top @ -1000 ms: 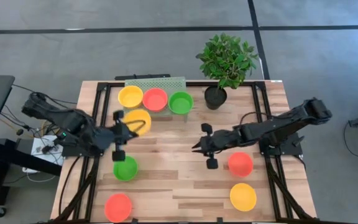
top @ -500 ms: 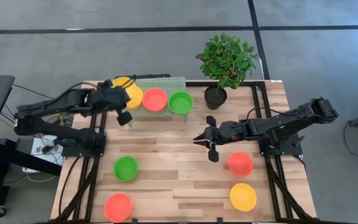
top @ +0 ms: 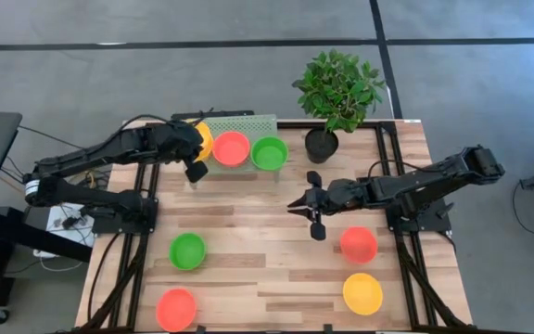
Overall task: Pick & Place Mini bowls
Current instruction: Stack the yellow bowl on top of the yellow bowl on the shelf, then stack the green bowl on top of the green bowl on the shelf
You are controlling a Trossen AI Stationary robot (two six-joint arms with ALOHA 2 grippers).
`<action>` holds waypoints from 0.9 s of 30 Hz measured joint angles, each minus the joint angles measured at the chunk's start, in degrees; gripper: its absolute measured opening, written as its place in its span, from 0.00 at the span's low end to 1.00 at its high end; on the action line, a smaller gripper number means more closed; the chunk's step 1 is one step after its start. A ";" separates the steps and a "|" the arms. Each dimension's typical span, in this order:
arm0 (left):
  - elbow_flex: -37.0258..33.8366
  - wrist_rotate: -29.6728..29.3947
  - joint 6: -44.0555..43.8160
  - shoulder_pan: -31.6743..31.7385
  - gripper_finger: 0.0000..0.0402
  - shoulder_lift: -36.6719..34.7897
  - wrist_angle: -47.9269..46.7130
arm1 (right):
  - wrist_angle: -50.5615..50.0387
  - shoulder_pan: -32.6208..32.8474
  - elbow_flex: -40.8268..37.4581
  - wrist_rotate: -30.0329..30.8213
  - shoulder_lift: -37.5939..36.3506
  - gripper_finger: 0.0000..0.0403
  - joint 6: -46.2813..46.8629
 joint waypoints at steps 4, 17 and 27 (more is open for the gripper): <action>-1.92 0.22 -0.19 -0.01 0.02 0.04 0.74 | 0.21 -0.10 0.00 0.00 0.00 0.14 -0.02; -5.45 0.15 1.33 -0.01 0.12 0.02 6.70 | 0.46 -0.07 0.00 0.00 0.00 0.14 -0.15; -4.68 0.05 0.21 -2.93 0.27 -1.77 7.22 | 0.39 -0.07 0.00 0.00 0.02 0.14 -0.15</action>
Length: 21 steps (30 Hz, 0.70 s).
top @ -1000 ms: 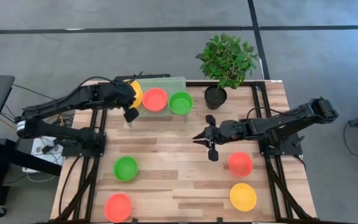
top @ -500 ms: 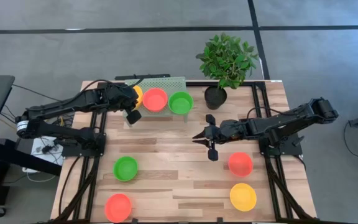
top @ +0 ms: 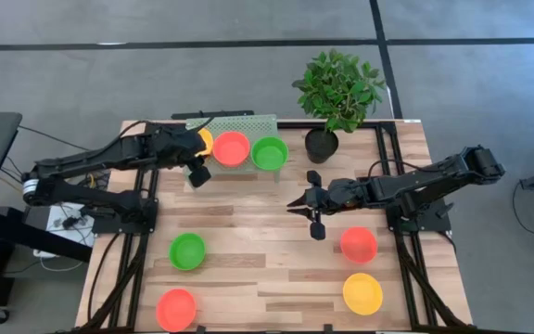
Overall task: Pick & Place Mini bowls
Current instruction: Stack the green bowl on top of the green bowl on the shelf
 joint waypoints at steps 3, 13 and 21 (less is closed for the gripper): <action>0.54 0.04 -2.54 -3.93 0.28 -1.33 0.35 | 0.01 0.00 0.00 0.00 0.00 0.14 0.00; -1.43 8.79 -15.08 -23.69 0.27 -2.43 0.86 | 0.05 0.00 0.00 0.00 0.02 0.14 0.04; -8.92 8.83 -30.00 -38.26 0.27 -2.40 0.88 | 0.26 0.00 0.00 -0.02 0.02 0.14 2.33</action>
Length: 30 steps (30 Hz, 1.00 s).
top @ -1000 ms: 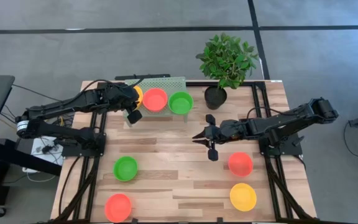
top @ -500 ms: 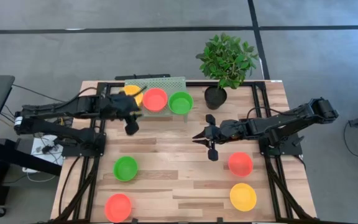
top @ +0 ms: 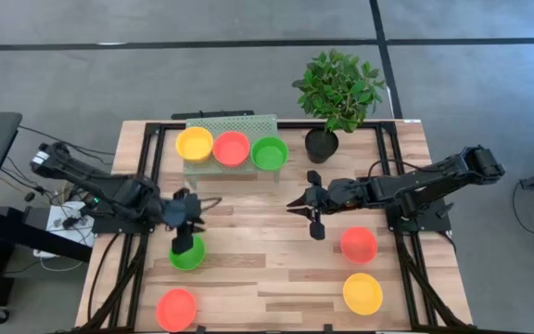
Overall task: Pick & Place Mini bowls
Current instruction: Stack the green bowl on top of the green bowl on the shelf
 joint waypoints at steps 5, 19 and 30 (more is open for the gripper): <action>-5.96 -0.86 -8.64 -4.68 0.27 0.00 0.02 | 0.31 0.11 0.00 -0.03 0.00 0.14 1.83; -18.51 -1.22 -15.80 -3.19 0.27 0.02 -0.03 | 2.12 0.11 0.00 -0.04 0.00 0.14 4.29; -18.51 1.64 -17.09 -3.21 0.27 0.02 -0.08 | 2.01 0.11 0.00 -0.02 0.00 0.14 4.29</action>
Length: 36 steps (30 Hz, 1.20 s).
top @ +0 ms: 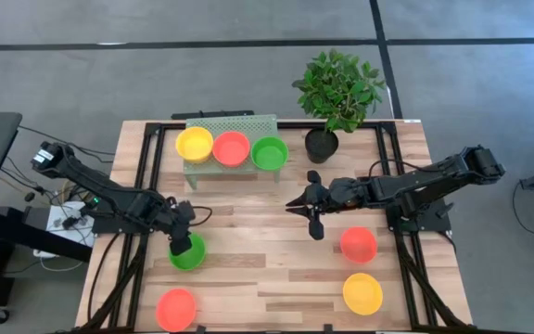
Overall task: Pick & Place Mini bowls
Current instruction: Stack the green bowl on top of the green bowl on the shelf
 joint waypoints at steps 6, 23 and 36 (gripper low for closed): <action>-0.53 0.39 -0.31 -0.37 0.27 0.00 0.04 | -0.02 0.00 0.00 0.00 0.00 0.14 0.00; -5.16 -2.65 -4.70 -0.37 0.03 -0.02 6.15 | 3.73 0.00 0.06 0.02 1.65 0.14 -0.62; -0.33 -8.24 -7.80 5.13 0.03 0.02 14.34 | 14.79 0.79 12.49 -10.75 22.99 0.14 -21.22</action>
